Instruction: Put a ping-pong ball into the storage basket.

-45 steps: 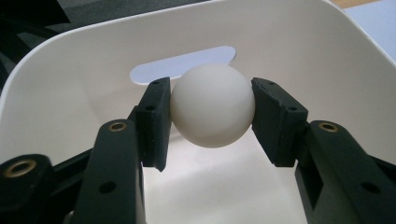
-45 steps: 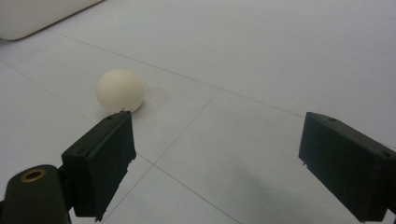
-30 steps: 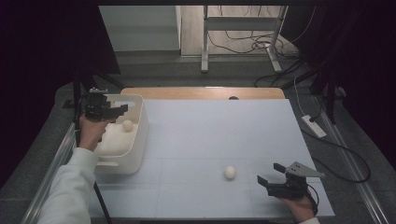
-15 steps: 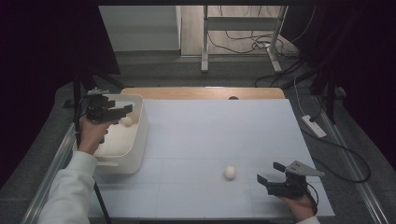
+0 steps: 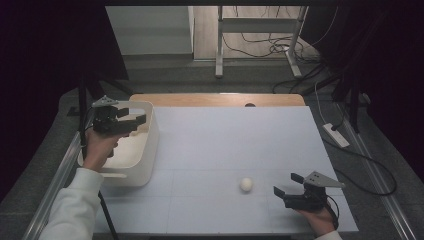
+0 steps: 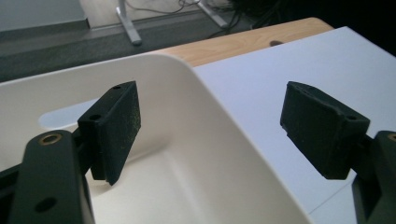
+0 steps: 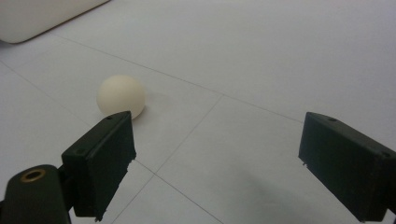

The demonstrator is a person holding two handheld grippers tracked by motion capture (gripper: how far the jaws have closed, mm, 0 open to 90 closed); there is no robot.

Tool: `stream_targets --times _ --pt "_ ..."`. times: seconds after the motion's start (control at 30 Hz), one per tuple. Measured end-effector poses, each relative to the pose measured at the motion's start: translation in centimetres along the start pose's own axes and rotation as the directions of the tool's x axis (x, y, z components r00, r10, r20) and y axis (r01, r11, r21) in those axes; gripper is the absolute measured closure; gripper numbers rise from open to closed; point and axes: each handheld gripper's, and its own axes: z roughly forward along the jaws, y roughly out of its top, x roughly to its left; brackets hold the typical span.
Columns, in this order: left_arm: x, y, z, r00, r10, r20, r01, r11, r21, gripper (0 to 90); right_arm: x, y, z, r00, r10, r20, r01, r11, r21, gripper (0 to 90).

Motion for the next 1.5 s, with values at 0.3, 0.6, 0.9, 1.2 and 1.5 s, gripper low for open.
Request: stream_targets --times 0.3,0.6,0.9,1.2,1.5 --pt "-2.1 0.4 -1.4 0.996 0.05 0.074 -0.046 0.9977 -0.049 21.6 0.0 0.0 -0.1 0.9998 0.021 0.0 -0.021 0.9997 0.009 11.6" --pt "-2.5 0.2 -1.8 0.9898 0.038 0.137 -0.027 0.9962 -0.083 21.4 0.2 0.0 0.2 0.9998 0.015 0.009 -0.015 0.9997 0.019 11.7" --pt "-3.8 -0.1 -2.1 0.9865 0.056 0.154 -0.043 0.9955 -0.084 21.5 0.1 0.2 0.7 1.0 0.0 0.004 0.0 0.9998 0.022 11.7" --pt "-4.9 -0.3 -1.9 0.9792 0.057 0.195 -0.04 0.9949 -0.093 21.5 0.1 0.3 0.6 1.0 -0.006 -0.003 0.006 0.9998 0.017 11.7" --pt "-6.4 -0.2 -1.2 0.9699 0.087 0.228 -0.068 0.9938 -0.088 21.6 0.1 0.2 0.5 0.9999 -0.01 0.002 0.01 0.9998 0.018 11.7"
